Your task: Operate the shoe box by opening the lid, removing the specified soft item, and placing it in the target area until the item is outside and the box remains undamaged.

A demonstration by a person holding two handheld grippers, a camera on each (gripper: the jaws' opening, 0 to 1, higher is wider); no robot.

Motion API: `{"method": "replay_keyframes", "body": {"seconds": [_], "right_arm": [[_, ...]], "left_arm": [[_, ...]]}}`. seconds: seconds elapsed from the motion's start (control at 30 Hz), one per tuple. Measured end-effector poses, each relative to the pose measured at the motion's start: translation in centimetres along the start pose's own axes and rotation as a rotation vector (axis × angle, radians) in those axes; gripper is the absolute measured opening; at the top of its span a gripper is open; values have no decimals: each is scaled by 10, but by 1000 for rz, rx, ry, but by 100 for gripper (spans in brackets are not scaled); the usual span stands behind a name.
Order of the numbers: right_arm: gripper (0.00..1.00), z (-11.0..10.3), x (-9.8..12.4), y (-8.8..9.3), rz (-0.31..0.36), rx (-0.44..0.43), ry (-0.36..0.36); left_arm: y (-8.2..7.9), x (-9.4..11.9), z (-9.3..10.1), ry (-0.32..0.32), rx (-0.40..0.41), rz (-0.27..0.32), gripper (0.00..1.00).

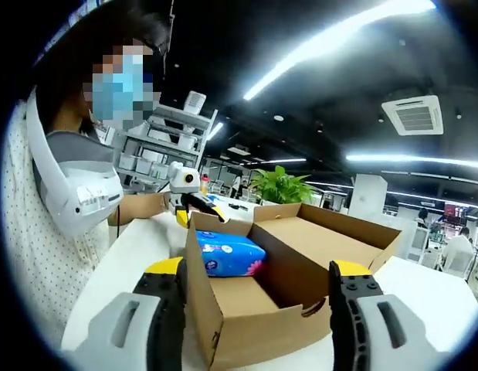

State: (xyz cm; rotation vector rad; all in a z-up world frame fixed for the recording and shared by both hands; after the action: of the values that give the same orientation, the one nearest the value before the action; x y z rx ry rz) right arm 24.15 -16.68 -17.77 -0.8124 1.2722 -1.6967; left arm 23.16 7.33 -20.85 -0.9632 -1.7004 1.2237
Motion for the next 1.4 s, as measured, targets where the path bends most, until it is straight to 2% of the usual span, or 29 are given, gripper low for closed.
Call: {"method": "replay_keyframes", "body": {"seconds": [0.2, 0.33, 0.43, 0.67, 0.77, 0.8, 0.9, 0.93, 1.4], "right_arm": [[77, -4, -3, 20, -97, 13, -22], [77, -6, -2, 26, -126, 32, -30], [77, -4, 0, 26, -130, 32, -21], [75, 3, 5, 27, -133, 29, -1], [66, 3, 7, 29, -145, 49, -2], [62, -1, 8, 29, -141, 41, -27], [58, -2, 7, 31, -148, 25, -40], [58, -5, 7, 35, -166, 12, -55], [55, -6, 5, 33, -134, 18, -64]], "left_arm": [[0, 4, 0, -7, 24, -17, 52], [-5, 8, -1, -18, 34, 1, 52], [-5, 9, -3, -27, 54, 2, 55], [-1, 4, 0, -13, 76, -6, 54], [-1, 1, 3, 1, 61, -2, 51], [-2, 1, 4, 5, 49, 2, 50], [-2, 0, 5, 9, 45, 6, 50], [-2, 0, 5, 10, 47, 7, 50], [-1, 2, 6, 1, 46, -3, 48]]}}
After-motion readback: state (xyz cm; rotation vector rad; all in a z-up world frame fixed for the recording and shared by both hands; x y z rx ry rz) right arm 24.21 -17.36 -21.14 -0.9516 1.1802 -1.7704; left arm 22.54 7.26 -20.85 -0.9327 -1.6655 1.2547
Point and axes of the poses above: the point that each gripper's makers call its tool centre point, and the gripper's own axes: x roughly backward along the fingers, z roughly to its right, y roughly out of its underside, the point moved 1 cm from there along x, roughly backward along the fingers, and after that the axes turned 1 degree about -y, right-handed, at the moved point
